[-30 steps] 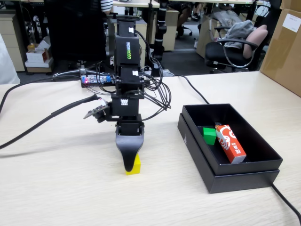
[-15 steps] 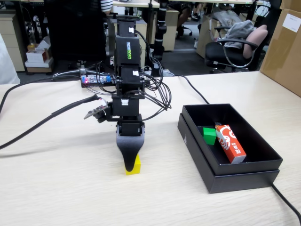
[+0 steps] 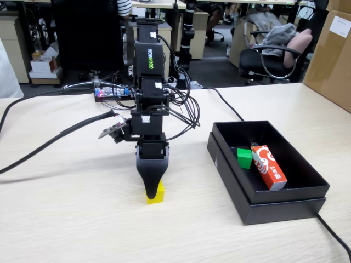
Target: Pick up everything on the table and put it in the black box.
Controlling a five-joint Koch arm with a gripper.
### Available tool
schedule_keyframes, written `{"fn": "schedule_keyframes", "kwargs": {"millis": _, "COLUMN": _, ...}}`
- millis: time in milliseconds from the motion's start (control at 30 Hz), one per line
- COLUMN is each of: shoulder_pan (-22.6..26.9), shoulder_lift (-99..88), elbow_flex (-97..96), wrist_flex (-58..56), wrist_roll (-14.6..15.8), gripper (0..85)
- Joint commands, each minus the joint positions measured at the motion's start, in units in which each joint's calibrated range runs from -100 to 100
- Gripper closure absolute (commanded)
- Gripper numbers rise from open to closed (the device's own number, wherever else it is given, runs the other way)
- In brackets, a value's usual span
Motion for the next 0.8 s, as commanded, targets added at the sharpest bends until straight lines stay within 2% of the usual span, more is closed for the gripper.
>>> {"fn": "schedule_keyframes", "kwargs": {"millis": 0, "shoulder_pan": 0.0, "shoulder_lift": -1.6, "elbow_flex": 1.8, "wrist_flex": 0.3, "wrist_roll": -0.4, "gripper": 55.1}}
{"fn": "schedule_keyframes", "kwargs": {"millis": 200, "shoulder_pan": 0.0, "shoulder_lift": -1.6, "elbow_flex": 0.4, "wrist_flex": 0.3, "wrist_roll": -0.4, "gripper": 55.2}}
{"fn": "schedule_keyframes", "kwargs": {"millis": 233, "shoulder_pan": 0.0, "shoulder_lift": -1.6, "elbow_flex": 0.2, "wrist_flex": 0.3, "wrist_roll": -0.4, "gripper": 56.9}}
{"fn": "schedule_keyframes", "kwargs": {"millis": 333, "shoulder_pan": -0.2, "shoulder_lift": -1.7, "elbow_flex": 0.4, "wrist_flex": 0.6, "wrist_roll": -0.2, "gripper": 69.3}}
{"fn": "schedule_keyframes", "kwargs": {"millis": 767, "shoulder_pan": -0.4, "shoulder_lift": -3.1, "elbow_flex": -0.2, "wrist_flex": 0.5, "wrist_roll": -0.2, "gripper": 69.6}}
